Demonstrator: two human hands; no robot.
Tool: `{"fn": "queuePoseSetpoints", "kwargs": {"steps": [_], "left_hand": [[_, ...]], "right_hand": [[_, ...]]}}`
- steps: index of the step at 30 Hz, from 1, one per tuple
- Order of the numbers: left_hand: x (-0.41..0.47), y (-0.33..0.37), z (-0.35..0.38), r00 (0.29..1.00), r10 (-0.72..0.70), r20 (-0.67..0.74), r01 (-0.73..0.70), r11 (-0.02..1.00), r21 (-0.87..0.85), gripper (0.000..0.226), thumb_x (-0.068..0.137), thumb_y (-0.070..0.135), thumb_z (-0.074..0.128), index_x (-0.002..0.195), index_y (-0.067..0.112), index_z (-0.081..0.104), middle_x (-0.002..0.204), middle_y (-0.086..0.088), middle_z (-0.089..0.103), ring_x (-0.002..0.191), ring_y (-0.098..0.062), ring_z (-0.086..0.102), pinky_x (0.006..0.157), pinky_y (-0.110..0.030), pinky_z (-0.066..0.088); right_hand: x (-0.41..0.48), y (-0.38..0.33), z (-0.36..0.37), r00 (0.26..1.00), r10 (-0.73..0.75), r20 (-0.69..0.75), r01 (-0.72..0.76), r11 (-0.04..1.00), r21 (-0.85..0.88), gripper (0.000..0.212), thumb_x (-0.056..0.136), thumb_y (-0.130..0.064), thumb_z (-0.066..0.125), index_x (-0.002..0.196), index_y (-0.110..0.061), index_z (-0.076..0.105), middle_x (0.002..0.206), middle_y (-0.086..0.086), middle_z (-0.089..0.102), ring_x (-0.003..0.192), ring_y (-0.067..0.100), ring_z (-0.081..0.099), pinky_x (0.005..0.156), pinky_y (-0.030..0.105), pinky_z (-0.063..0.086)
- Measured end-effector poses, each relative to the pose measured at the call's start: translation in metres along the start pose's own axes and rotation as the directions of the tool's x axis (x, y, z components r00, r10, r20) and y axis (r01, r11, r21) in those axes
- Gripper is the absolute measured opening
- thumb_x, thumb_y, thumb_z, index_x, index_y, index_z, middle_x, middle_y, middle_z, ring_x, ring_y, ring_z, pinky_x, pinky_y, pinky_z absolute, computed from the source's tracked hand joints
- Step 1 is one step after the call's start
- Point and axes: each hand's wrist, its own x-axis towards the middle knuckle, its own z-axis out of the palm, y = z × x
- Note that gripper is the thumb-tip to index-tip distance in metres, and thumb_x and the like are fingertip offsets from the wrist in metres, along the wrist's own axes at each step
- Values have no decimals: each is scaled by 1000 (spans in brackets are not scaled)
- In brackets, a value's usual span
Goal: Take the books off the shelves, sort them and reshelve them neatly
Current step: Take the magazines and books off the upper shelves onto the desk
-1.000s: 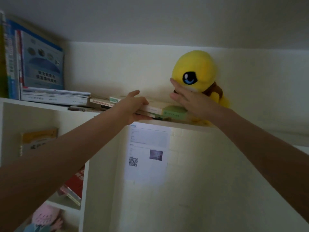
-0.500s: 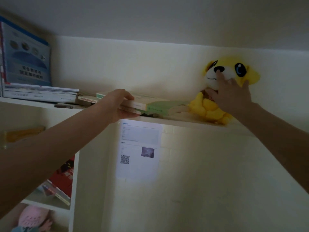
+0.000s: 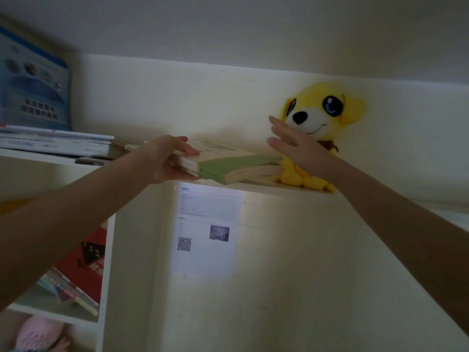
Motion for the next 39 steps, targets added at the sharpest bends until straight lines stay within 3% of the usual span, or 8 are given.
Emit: {"fn": "queuePoseSetpoints", "kwargs": {"steps": [4, 9, 14, 19, 22, 26, 30, 39], "left_hand": [[-10, 10, -22, 988, -63, 140, 61, 998, 17, 65, 75, -4, 62, 134, 18, 44, 115, -11, 60, 88, -24, 63, 48, -34, 57], [-13, 14, -55, 961, -75, 265, 55, 995, 82, 125, 4, 7, 91, 122, 24, 51, 88, -9, 74, 71, -22, 72, 50, -28, 55], [-13, 5, -61, 927, -66, 369, 27, 993, 111, 116, 16, 14, 95, 124, 28, 54, 108, -7, 71, 87, -23, 71, 59, -29, 58], [-16, -6, -66, 908, 21, 418, -66, 993, 94, 110, 23, 19, 96, 124, 35, 57, 108, -2, 71, 92, -24, 70, 63, -31, 58], [-21, -15, -65, 898, 66, 436, -121, 988, 98, 104, 25, 23, 95, 122, 34, 61, 113, 3, 69, 97, -23, 68, 65, -30, 58], [-33, -27, -61, 892, 65, 448, -123, 987, 101, 99, 29, 21, 95, 122, 31, 62, 116, -1, 68, 101, -27, 67, 67, -31, 58], [-47, -48, -60, 888, 84, 452, -133, 988, 77, 69, 63, 3, 75, 123, 34, 61, 113, 2, 69, 101, -28, 67, 70, -35, 59], [-70, -113, -59, 875, 82, 477, -153, 982, 111, 80, 62, -11, 72, 121, 42, 61, 120, 12, 65, 107, -18, 64, 73, -36, 58]], "right_hand": [[10, -1, 14, 994, 50, 95, -56, 997, 55, 65, 96, -43, 49, 151, -39, 14, 155, -3, 29, 141, 7, 27, 104, 20, 26], [8, -9, 13, 998, 26, 54, -33, 991, 126, 65, 94, -47, 51, 149, -45, 17, 152, -9, 33, 137, 10, 35, 106, 25, 31], [1, -17, 29, 953, 93, 288, -183, 935, 304, 70, 94, -37, 55, 148, -48, 13, 118, -27, 57, 106, 0, 59, 81, 18, 48], [-4, -17, 34, 920, 70, 385, -264, 838, 478, 80, 90, -9, 61, 149, -41, 17, 149, -3, 29, 111, 2, 53, 84, 20, 53], [-11, -17, 36, 927, 38, 373, -233, 838, 493, 78, 87, -2, 63, 148, -33, 28, 125, -18, 51, 101, 0, 63, 84, 21, 54], [-30, -15, 37, 945, 66, 319, -220, 851, 477, 73, 75, -6, 75, 139, -30, 47, 141, -9, 48, 124, 14, 53, 102, 35, 47], [-64, -17, 46, 969, 84, 231, -192, 845, 499, 70, 64, -9, 79, 128, -29, 58, 127, -9, 62, 119, 11, 56, 99, 35, 49], [-138, 8, 90, 984, 134, 114, -170, 884, 435, 89, 64, 2, 82, 134, -42, 50, 129, -14, 56, 109, 9, 62, 85, 31, 56]]}}
